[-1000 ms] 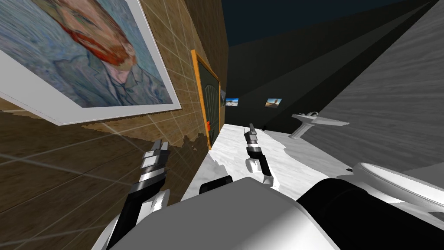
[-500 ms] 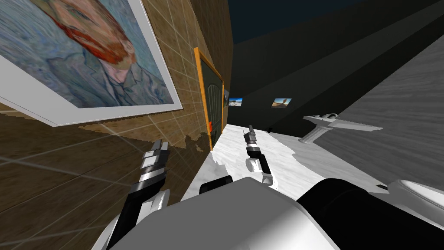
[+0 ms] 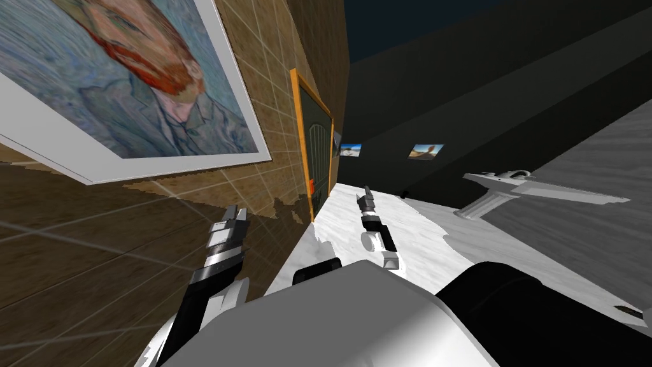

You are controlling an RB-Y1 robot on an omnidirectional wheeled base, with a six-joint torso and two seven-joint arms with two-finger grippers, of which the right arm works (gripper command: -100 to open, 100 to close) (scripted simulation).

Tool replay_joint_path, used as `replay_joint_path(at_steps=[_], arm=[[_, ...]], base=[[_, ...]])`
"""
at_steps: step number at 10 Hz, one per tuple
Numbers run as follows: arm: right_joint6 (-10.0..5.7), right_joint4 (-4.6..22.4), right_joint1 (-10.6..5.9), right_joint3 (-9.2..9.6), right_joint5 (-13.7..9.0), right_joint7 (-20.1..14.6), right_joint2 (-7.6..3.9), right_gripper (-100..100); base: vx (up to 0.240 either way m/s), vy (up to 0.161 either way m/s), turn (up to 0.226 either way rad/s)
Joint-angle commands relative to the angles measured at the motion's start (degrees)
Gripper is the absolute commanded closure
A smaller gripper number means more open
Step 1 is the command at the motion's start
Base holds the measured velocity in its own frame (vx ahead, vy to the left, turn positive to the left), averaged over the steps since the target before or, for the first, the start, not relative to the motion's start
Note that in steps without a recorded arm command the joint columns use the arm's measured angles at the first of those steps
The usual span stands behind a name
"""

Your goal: Pull the door open

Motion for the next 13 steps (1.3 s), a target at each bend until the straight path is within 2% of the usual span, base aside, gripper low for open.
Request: replay_joint_path(at_steps=[1,2,3,5,6,8,9,11,12,13], arm=[[1.37,1.0,-0.18,-0.23,-2.9,0.8,-0.21,-100],[2.18,1.8,-0.38,-0.40,-4.8,1.2,-0.39,-100],[2.18,1.8,-0.38,-0.40,-5.5,1.2,-0.39,-100],[3.97,3.6,-0.81,-0.76,-9.5,2.3,-0.72,-100],[3.97,3.6,-0.81,-0.76,-10.2,2.3,-0.72,-100],[5.77,5.4,-1.24,-1.13,-14.2,3.3,-1.04,-100],[5.77,5.4,-1.24,-1.13,-14.9,3.3,-1.04,-100],[7.62,7.3,-1.69,-1.50,-18.9,4.4,-1.34,-100],[7.62,7.3,-1.69,-1.50,-19.8,4.4,-1.34,-100],[8.58,8.2,-1.92,-1.70,-22.0,5.0,-1.48,-100]], base=[[0.074,-0.048,0.178],[0.086,-0.066,0.183],[0.059,-0.045,0.054],[0.056,-0.037,0.144],[0.047,-0.040,0.079],[0.059,-0.053,0.158],[0.046,-0.043,0.068],[0.052,-0.050,0.150],[0.046,-0.055,0.081],[0.046,-0.040,0.133]])
